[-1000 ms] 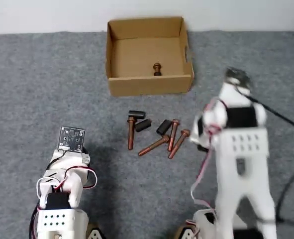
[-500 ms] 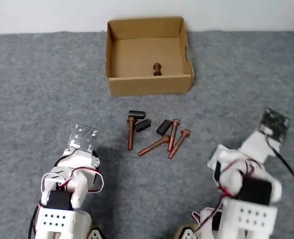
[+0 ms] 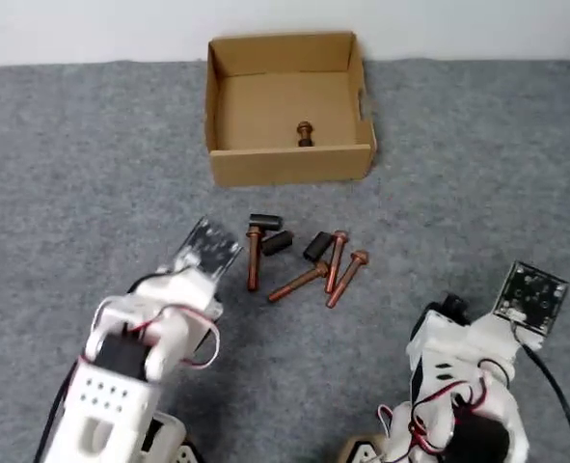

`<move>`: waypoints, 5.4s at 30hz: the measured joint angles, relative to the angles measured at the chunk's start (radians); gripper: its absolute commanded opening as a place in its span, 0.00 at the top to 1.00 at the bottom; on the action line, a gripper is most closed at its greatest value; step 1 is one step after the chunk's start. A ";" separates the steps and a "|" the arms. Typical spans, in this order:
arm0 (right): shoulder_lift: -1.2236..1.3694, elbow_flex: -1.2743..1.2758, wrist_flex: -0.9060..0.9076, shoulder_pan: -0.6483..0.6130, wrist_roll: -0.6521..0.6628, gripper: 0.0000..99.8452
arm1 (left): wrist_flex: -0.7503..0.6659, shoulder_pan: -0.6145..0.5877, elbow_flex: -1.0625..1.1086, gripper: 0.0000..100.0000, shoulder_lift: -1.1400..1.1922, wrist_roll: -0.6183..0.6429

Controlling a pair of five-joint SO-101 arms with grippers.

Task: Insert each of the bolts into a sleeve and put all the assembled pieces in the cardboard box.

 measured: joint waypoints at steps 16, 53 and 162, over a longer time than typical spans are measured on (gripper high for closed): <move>-0.009 0.006 0.043 0.077 0.000 0.99 | 0.212 0.167 -0.842 0.84 1.031 -0.005; -0.011 0.018 0.043 0.077 0.000 0.99 | 0.460 0.281 -1.669 0.99 1.827 -0.040; 0.000 0.040 -0.354 -0.982 0.384 0.99 | -0.230 0.325 0.106 1.00 -0.795 0.770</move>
